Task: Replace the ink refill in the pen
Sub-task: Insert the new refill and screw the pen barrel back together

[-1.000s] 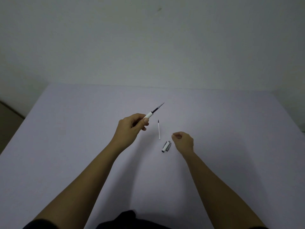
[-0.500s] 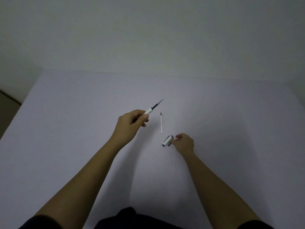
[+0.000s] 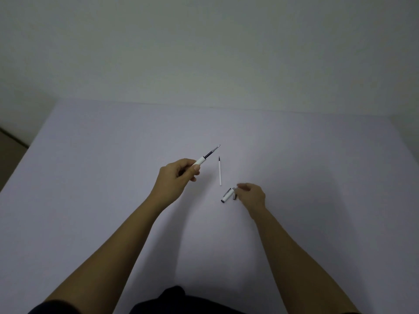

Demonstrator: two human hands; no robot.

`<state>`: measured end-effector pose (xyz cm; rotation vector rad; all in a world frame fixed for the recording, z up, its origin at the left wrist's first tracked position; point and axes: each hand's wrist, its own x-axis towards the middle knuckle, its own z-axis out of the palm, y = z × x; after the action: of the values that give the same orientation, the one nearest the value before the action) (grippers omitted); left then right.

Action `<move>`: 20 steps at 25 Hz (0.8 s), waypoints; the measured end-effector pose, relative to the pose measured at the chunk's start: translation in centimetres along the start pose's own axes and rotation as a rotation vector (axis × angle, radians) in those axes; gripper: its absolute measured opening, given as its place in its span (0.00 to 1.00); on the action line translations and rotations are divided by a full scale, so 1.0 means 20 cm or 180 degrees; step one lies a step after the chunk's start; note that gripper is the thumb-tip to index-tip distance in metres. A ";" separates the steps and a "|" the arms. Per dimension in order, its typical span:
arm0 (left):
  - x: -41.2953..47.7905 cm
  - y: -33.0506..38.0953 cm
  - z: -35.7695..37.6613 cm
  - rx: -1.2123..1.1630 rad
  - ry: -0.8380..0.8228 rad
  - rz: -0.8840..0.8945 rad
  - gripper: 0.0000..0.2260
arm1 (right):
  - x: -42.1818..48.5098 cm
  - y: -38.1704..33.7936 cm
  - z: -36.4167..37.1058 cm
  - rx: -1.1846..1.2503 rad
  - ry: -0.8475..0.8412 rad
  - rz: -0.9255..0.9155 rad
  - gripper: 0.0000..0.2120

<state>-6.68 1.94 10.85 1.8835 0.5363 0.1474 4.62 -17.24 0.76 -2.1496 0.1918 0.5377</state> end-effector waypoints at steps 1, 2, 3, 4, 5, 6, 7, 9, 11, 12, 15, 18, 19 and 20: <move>-0.01 -0.01 -0.01 0.0042 -0.0005 -0.0013 0.06 | -0.01 -0.04 -0.01 0.0524 -0.0078 -0.0092 0.10; -0.01 -0.02 -0.01 0.0095 -0.0014 -0.0012 0.06 | -0.03 -0.09 -0.03 0.1055 -0.0156 -0.0181 0.07; -0.01 -0.02 -0.01 0.0154 -0.0022 0.0004 0.06 | -0.04 -0.15 -0.06 0.1529 -0.0239 -0.0258 0.06; -0.02 -0.03 -0.01 0.0216 -0.0028 0.0026 0.06 | -0.06 -0.20 -0.08 0.1917 -0.0327 -0.0339 0.06; -0.02 -0.03 -0.01 0.0285 -0.0036 0.0053 0.06 | -0.09 -0.25 -0.11 0.2219 -0.0421 -0.0431 0.06; -0.03 -0.03 -0.01 0.0355 -0.0049 0.0085 0.05 | -0.11 -0.29 -0.13 0.2427 -0.0505 -0.0531 0.05; -0.03 -0.03 -0.01 0.0411 -0.0063 0.0118 0.05 | -0.13 -0.33 -0.14 0.2551 -0.0575 -0.0618 0.05; -0.04 -0.03 0.00 0.0456 -0.0081 0.0192 0.05 | -0.17 -0.37 -0.16 0.2713 -0.0661 -0.0713 0.05; -0.05 -0.02 0.00 0.0453 -0.0093 0.0246 0.05 | -0.21 -0.40 -0.18 0.2860 -0.0704 -0.0729 0.05; -0.05 -0.02 0.01 0.0445 -0.0092 0.0266 0.05 | -0.22 -0.41 -0.18 0.2900 -0.0715 -0.0729 0.05; -0.07 0.00 0.00 0.0439 -0.0086 0.0318 0.05 | -0.25 -0.41 -0.19 0.2891 -0.0730 -0.0754 0.05; -0.08 0.00 0.00 0.0397 -0.0074 0.0319 0.05 | -0.26 -0.41 -0.19 0.2880 -0.0662 -0.0749 0.05; -0.08 0.01 0.00 0.0393 -0.0073 0.0320 0.05 | -0.26 -0.41 -0.19 0.2890 -0.0636 -0.0750 0.05; -0.08 0.01 0.00 0.0412 -0.0077 0.0329 0.06 | -0.27 -0.40 -0.20 0.2895 -0.0627 -0.0755 0.05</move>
<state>-8.06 1.24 11.28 2.0377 0.4412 0.1609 3.69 -15.90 11.11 -1.2061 0.0483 0.4070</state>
